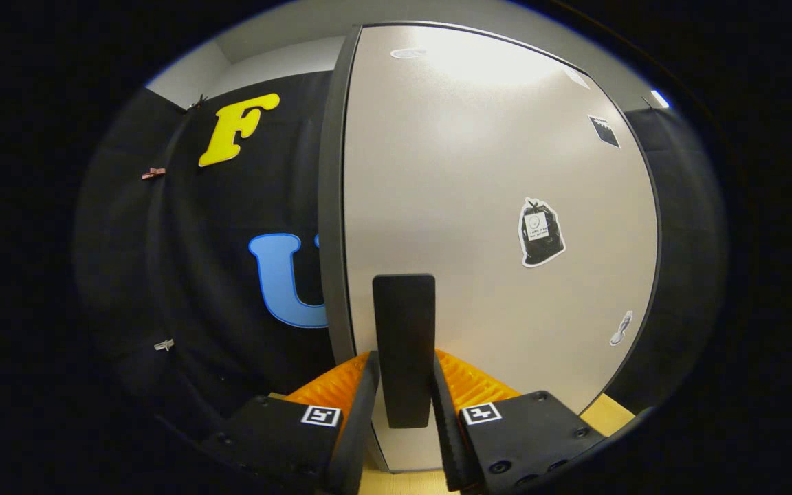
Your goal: Open the shoe cabinet door, grab the shoes and put them into the shoe cabinet, then close the shoe cabinet door.
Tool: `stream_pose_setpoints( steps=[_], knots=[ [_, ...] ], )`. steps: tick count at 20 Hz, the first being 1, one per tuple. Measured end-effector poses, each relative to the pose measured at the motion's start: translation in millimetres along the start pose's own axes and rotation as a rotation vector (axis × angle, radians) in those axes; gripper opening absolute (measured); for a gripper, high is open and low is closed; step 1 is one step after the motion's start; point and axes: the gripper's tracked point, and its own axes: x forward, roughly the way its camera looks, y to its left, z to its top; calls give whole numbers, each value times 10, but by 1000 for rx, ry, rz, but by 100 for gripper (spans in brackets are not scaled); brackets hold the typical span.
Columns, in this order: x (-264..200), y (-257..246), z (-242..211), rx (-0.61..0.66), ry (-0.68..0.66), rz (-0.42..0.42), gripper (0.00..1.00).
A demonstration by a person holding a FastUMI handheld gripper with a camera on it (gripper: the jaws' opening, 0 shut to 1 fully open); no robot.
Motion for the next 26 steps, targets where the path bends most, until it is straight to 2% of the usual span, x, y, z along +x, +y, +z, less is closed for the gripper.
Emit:
stream_pose_setpoints(
  steps=[1,2,3,4,8,18,26],
  knots=[
    [-55,-4,-10,-9,2,2,40],
    [-17,-11,1,-5,-7,1,40],
    [-17,-3,1,-4,-6,12,34],
    [-36,-3,10,-6,-8,14,33],
    [-59,-9,-9,-3,7,31,16],
    [-675,-190,17,17,-12,119,16],
    [-1145,-538,35,13,-16,145,16]
  ],
)
